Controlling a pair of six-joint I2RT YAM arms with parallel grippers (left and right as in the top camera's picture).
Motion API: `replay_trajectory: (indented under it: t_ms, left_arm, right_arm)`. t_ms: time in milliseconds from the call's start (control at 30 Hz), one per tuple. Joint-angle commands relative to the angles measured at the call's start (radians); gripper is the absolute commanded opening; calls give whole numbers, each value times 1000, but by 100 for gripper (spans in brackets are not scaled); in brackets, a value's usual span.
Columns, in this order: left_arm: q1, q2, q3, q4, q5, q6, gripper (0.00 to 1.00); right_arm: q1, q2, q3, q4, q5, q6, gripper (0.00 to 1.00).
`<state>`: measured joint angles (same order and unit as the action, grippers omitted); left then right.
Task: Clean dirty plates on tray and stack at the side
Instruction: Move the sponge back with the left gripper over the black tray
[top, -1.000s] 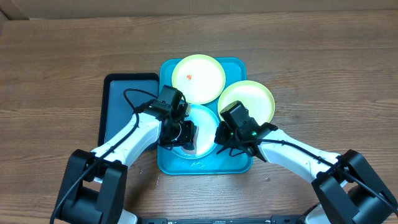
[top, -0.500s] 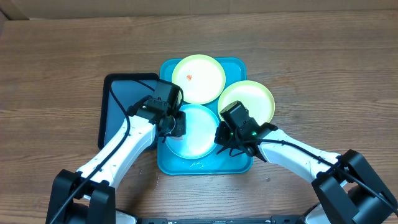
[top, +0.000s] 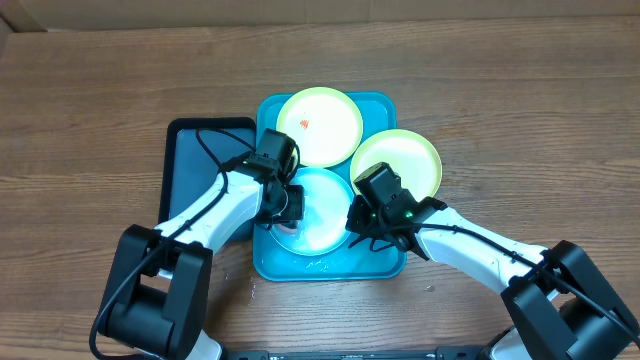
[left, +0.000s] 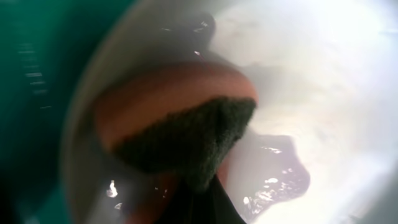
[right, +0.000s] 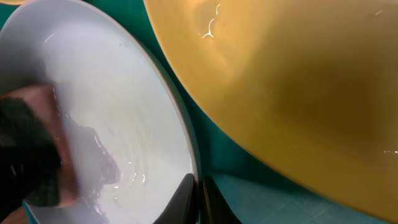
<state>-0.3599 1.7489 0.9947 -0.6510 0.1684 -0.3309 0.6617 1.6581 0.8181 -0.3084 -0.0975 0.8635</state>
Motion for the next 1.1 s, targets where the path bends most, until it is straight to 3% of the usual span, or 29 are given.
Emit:
replay_trajectory:
  t_ms: [0,200,400,667,900,1067]
  left_arm:
    - [-14,42,0,19,308,55,4]
    - [-1,26,4,34,484,87,4]
    - [69,-83,35,26,503,121,4]
    - [257,-263,76,10,166,129,4]
    - [407,-253,76,4,-176,142,4]
    - [440,-181,76,60,-228,226,4]
  right_arm:
    - [6,-8,1,13,-16,1,4]
    - [6,-8,1,12,-16,0,4]
    - [6,-8,1,12,-16,0,4]
    - [6,-8,1,12,-16,0,4]
    - [6,-8,1,13,-16,1,4]
    - [6,-8,1,13,-16,0,4]
